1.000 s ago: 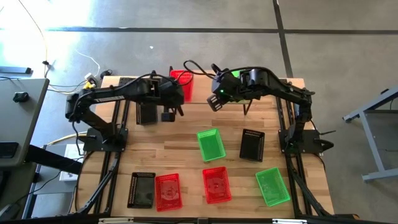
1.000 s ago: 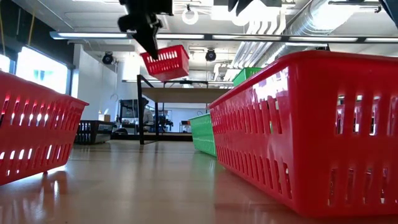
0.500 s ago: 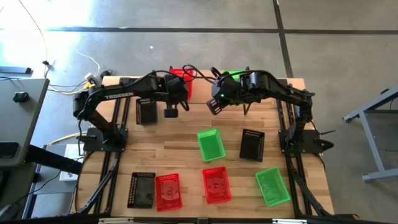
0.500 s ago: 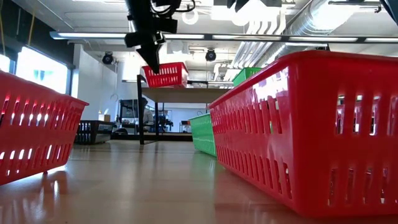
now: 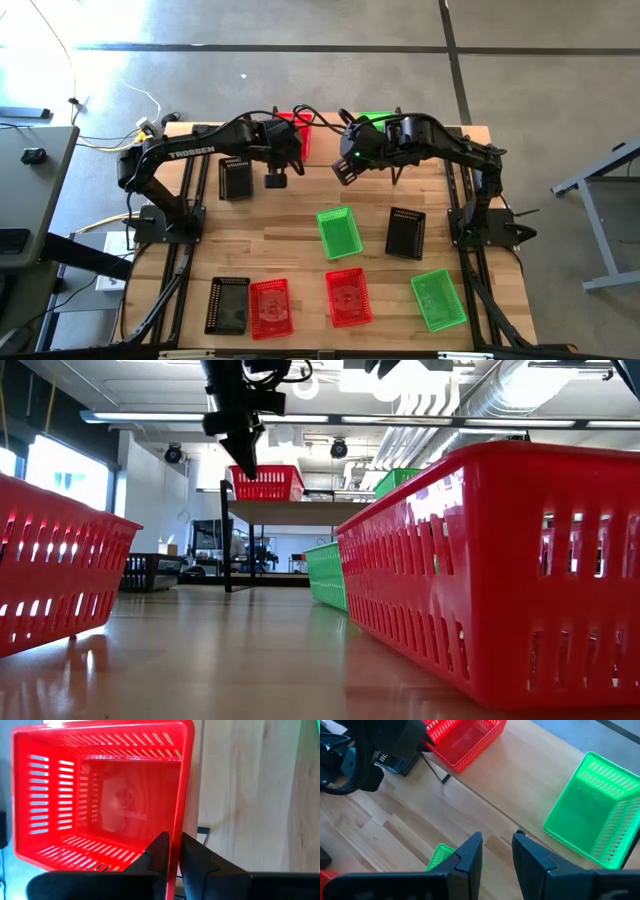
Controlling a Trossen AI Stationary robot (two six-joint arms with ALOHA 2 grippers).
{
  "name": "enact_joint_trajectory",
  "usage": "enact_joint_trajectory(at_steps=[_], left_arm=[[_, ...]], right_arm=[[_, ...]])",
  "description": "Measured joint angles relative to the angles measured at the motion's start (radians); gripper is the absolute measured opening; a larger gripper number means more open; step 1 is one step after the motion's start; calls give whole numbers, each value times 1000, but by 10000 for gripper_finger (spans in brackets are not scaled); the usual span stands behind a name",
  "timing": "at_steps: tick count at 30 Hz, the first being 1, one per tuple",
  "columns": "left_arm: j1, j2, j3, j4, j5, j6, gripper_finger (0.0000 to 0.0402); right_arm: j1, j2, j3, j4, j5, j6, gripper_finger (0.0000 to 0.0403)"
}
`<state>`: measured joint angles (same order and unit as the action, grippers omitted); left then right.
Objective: Stack baskets on shelf by color
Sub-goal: Put the top red bin on the shelf, then put the middle black bin on the shelf
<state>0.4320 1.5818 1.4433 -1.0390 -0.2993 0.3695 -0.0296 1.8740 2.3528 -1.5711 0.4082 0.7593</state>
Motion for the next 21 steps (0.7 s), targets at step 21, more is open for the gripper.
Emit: enact_joint_trajectory(at_steps=[21], left_arm=[[-21,-43,73,-34,27,-29,148]], right_arm=[[168,0,0,0,-68,-55,92]])
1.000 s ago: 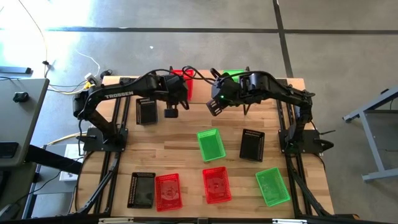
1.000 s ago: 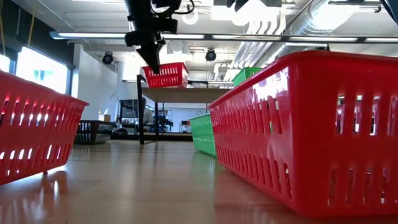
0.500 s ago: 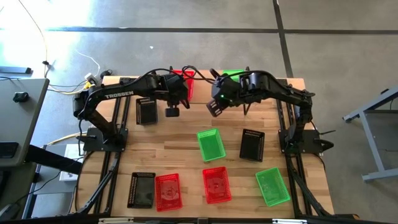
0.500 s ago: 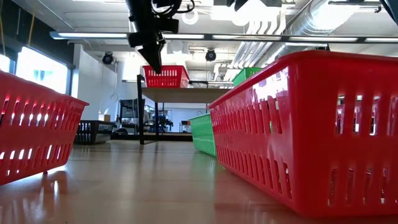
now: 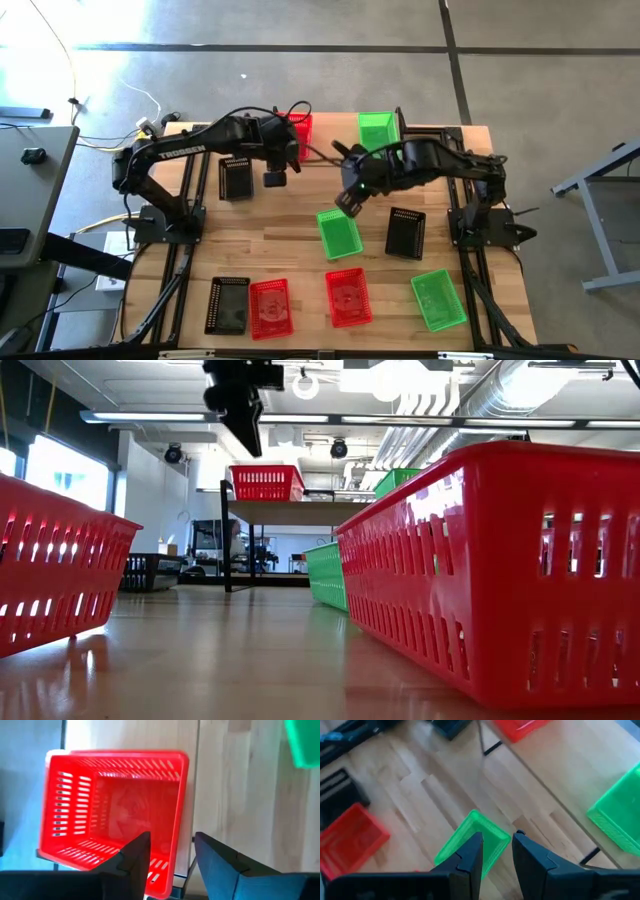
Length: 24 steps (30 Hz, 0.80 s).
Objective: Stack baskets on shelf by color
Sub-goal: Put the middle black bin on the shelf
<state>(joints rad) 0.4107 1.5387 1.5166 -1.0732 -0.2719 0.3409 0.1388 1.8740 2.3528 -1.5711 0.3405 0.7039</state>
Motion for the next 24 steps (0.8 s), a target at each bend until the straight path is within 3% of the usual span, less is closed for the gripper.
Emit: enact_joint_trajectory(at_steps=[5,11,24], left_arm=[[-2,0,101,-70,0,-26,148],[-18,-2,184,-151,0,-43,146],[-59,-61,190,-206,0,-146,145]], right_arm=[[60,-2,-8,3,0,-50,92],[108,-2,-116,0,-29,-113,92],[170,-79,-465,0,-217,-86,92]])
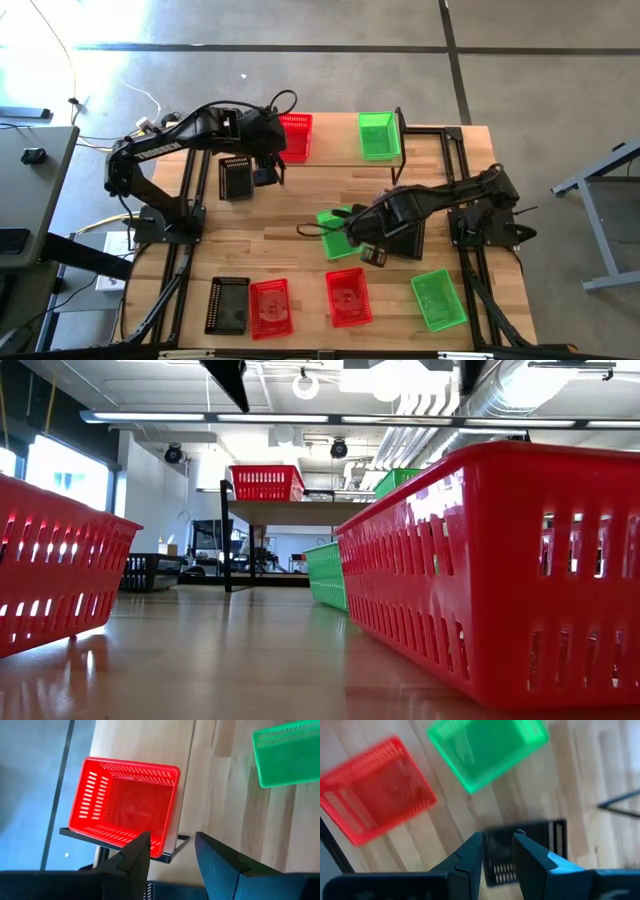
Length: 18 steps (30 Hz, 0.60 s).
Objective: Stack baskets on shelf by color
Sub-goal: Put the middle black bin on the shelf
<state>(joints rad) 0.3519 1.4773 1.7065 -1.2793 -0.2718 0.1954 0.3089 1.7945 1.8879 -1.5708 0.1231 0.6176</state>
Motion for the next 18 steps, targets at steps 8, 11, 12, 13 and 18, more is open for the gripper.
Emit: enact_joint_trajectory(at_steps=[8,11,12,13,18], left_arm=[[-2,-45,0,0,4,-91,143],[-2,-58,0,-2,4,-114,143],[-2,-61,0,-4,4,-115,143],[-2,-64,0,-5,4,-117,143],[-19,-70,0,-16,8,-156,143]], right_arm=[[47,-113,-243,96,-95,33,92],[70,-158,-334,163,-120,33,92],[78,-173,-364,184,-120,33,92],[88,-191,-397,212,-120,30,92],[141,-268,-560,342,-120,6,92]])
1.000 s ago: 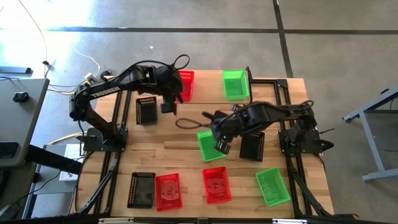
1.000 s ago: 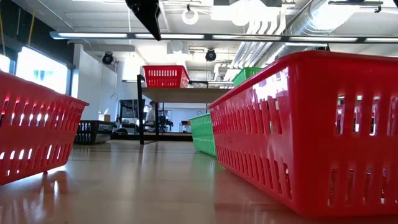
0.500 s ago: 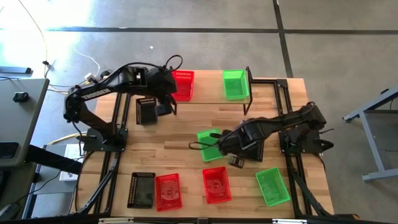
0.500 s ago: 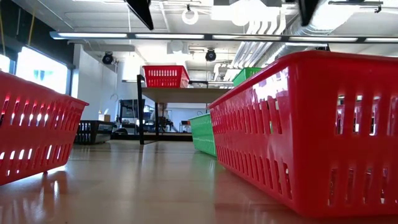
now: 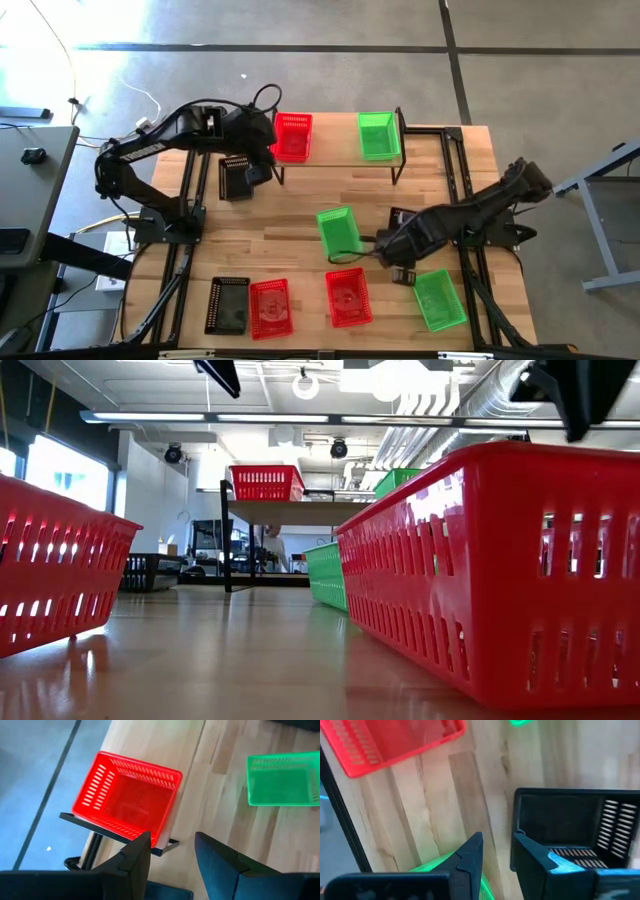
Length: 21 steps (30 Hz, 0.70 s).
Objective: Stack baskets on shelf by color
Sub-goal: Put the middle black bin on the shelf
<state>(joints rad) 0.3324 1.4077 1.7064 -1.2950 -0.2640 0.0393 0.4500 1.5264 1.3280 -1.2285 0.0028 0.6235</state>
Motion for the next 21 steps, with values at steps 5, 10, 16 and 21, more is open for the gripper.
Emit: enact_joint_trajectory(at_steps=[5,10,16,21], left_arm=[[-27,-3,-2,-11,0,-30,143],[-47,-3,-4,-11,-1,-38,143],[-60,-3,-4,-31,-3,-65,143],[-60,-3,-4,-56,-5,-89,143]], right_arm=[[38,-54,-153,123,46,-3,92],[50,-68,-270,206,88,5,92],[49,-68,-355,284,76,10,92],[49,-68,-401,303,98,59,92]])
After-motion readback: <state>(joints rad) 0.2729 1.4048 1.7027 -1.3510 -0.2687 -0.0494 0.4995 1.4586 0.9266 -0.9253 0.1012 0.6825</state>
